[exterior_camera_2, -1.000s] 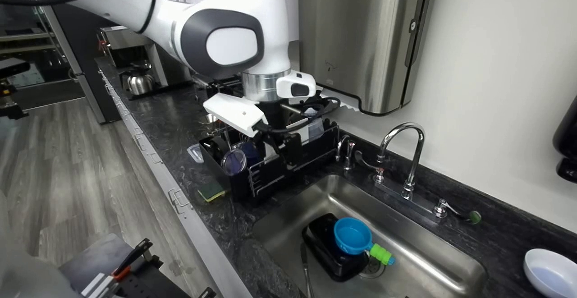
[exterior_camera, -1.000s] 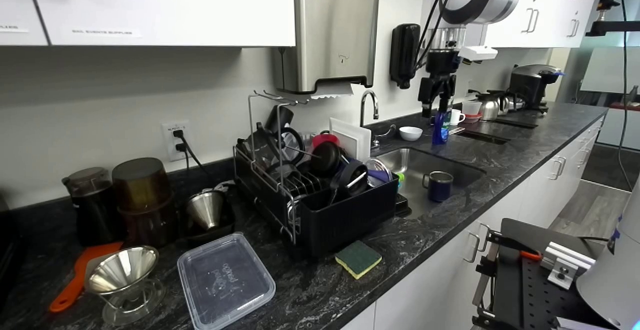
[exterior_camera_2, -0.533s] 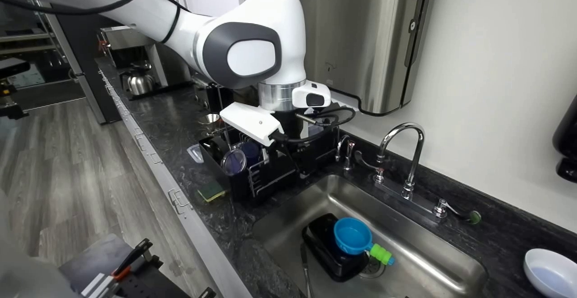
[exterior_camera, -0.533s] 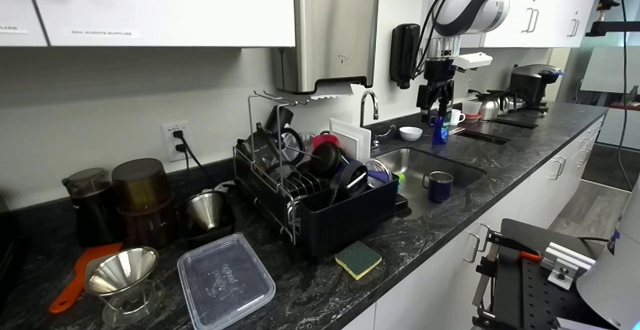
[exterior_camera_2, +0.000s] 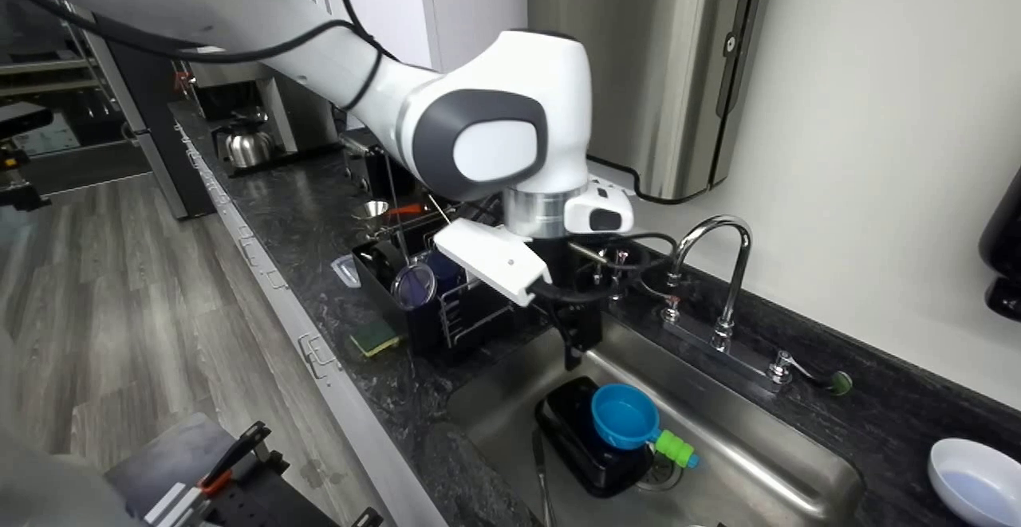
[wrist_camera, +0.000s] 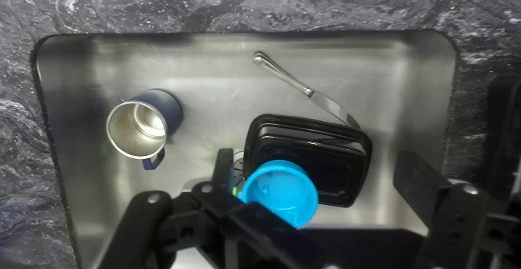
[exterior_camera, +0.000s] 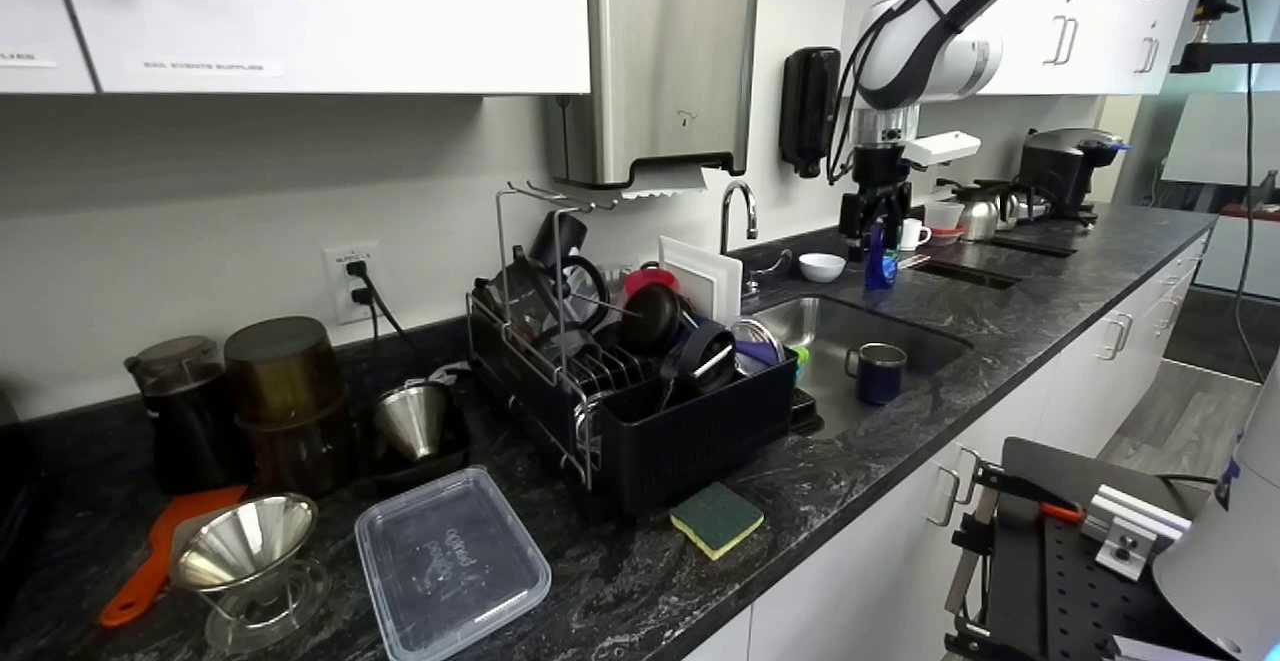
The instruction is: Put the cup in the sink on the dish rack
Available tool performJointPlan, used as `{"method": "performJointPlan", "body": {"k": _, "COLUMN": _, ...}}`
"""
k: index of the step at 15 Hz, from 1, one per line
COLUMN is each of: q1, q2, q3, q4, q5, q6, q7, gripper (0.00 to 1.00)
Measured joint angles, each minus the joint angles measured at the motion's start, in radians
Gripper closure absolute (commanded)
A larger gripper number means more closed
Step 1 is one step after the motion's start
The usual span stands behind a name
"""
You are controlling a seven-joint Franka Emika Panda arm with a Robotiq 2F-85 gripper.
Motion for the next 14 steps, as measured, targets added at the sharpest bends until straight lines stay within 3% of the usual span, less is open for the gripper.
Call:
{"method": "performJointPlan", "body": {"k": 5, "q1": -0.092, "q2": 0.233, "q3": -0.036, "q4": 0.177, "q5": 0.066, "q6": 0.022, "q7": -0.123, "gripper": 0.0}}
{"method": "performJointPlan", "body": {"k": 14, "q1": -0.232, "q2": 0.493, "q3": -0.019, "q4": 0.402, "q5": 0.081, "q6": -0.014, "q7": -0.219, "gripper": 0.0}}
